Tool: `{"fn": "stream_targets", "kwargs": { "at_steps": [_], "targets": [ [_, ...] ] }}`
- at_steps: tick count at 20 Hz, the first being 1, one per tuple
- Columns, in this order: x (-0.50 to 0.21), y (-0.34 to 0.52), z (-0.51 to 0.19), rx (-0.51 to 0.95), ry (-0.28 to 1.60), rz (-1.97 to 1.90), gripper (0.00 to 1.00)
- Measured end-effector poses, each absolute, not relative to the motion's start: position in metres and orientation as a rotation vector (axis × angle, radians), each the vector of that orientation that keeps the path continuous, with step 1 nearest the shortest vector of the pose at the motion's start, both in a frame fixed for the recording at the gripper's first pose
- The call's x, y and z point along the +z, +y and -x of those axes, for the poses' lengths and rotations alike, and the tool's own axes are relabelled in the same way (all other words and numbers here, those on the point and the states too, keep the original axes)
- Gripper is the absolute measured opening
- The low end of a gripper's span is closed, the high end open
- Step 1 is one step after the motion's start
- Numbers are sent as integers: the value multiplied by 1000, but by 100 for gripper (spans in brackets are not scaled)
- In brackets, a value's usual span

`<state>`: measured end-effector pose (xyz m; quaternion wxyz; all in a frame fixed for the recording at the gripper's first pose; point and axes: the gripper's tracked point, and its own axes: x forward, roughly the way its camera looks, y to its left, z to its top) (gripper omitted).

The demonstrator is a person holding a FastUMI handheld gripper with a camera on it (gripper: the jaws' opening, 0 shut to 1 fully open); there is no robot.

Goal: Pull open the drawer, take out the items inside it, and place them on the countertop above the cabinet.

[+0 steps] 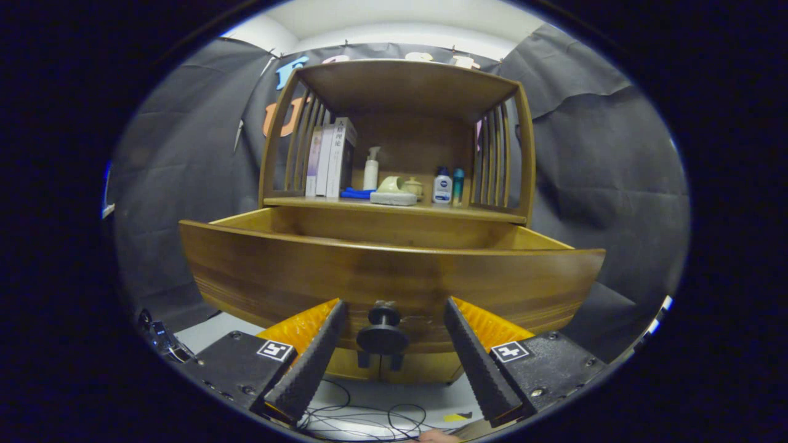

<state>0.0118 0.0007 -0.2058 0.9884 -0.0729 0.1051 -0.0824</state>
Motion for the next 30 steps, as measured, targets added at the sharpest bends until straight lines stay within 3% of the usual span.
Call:
{"fn": "stream_targets", "kwargs": {
  "at_steps": [14, 30],
  "targets": [
    [-205, -4, -36, -149, 189, 122, 100],
    [-197, -11, -116, -161, 212, 103, 100]
  ]
}}
